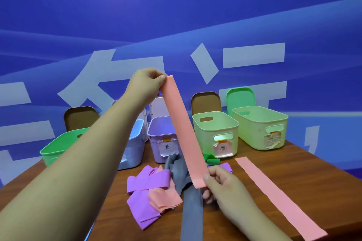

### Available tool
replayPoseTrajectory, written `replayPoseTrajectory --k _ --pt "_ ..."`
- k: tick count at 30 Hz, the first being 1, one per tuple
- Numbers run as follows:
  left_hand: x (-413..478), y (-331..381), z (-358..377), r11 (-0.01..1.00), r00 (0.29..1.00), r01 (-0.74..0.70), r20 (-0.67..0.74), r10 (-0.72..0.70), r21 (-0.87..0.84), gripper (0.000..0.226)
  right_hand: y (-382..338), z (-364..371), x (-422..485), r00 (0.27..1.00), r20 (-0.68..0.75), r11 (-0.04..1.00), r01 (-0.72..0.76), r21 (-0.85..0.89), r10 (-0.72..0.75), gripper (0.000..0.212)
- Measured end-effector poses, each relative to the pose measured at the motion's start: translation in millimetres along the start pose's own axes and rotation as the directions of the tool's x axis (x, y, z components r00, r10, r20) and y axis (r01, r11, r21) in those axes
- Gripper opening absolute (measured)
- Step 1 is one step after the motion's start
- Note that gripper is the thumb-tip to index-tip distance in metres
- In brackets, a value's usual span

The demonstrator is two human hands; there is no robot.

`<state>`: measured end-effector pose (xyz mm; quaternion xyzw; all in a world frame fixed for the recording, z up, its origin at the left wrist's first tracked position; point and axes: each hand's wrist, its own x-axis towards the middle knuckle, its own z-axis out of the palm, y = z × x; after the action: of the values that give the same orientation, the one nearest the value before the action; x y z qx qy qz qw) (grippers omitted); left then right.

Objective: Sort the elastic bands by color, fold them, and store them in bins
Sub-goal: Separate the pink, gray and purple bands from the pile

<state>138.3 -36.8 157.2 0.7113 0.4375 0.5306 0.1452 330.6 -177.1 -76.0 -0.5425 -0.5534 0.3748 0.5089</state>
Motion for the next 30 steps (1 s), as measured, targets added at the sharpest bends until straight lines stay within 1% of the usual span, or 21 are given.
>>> replayPoseTrajectory --k 4,7,9,11,14,17,21,24,26,30 --pt "-1 -4 37 1.0 1.0 0.006 -0.021 -0.006 -0.001 0.017 -8 -34 -22 0.999 -0.045 0.979 -0.016 -0.202 0.007 0.019" --pt "-2 -8 78 1.0 1.0 0.014 -0.003 -0.014 0.001 0.017 -13 -68 -41 0.998 -0.064 0.931 -0.038 -0.364 0.016 0.017" --pt "-7 -9 111 0.999 1.0 0.019 0.02 -0.02 0.036 0.016 -16 -91 -54 0.995 -0.08 0.901 -0.082 -0.427 0.053 0.012" --pt "-10 -13 147 0.999 0.998 0.005 0.064 -0.008 0.054 0.017 -16 -115 -66 0.988 -0.115 0.899 -0.14 -0.415 0.101 0.007" --pt "-22 -19 197 0.982 0.99 -0.055 0.141 0.03 0.179 0.02 -13 -143 -82 0.973 -0.154 0.91 -0.218 -0.353 0.173 0.009" --pt "-37 -27 239 0.951 0.976 -0.145 0.2 0.092 0.273 0.024 -6 -164 -93 0.962 -0.189 0.887 -0.259 -0.383 0.199 0.006" --pt "-64 -22 271 0.892 0.951 -0.269 0.249 0.186 0.363 0.025 5 -177 -99 0.948 -0.185 0.868 -0.312 -0.386 0.259 0.006" --pt "-79 -21 288 0.835 0.928 -0.355 0.268 0.26 0.421 0.021 11 -181 -99 0.945 -0.145 0.874 -0.325 -0.362 0.292 0.009" --pt "-85 -22 296 0.801 0.922 -0.372 0.284 0.262 0.469 0.018 15 -183 -96 0.944 -0.136 0.873 -0.331 -0.359 0.302 0.01" --pt "-94 -35 310 0.737 0.912 -0.386 0.348 0.216 0.555 0.013 21 -185 -91 0.937 -0.137 0.865 -0.35 -0.361 0.322 0.01"
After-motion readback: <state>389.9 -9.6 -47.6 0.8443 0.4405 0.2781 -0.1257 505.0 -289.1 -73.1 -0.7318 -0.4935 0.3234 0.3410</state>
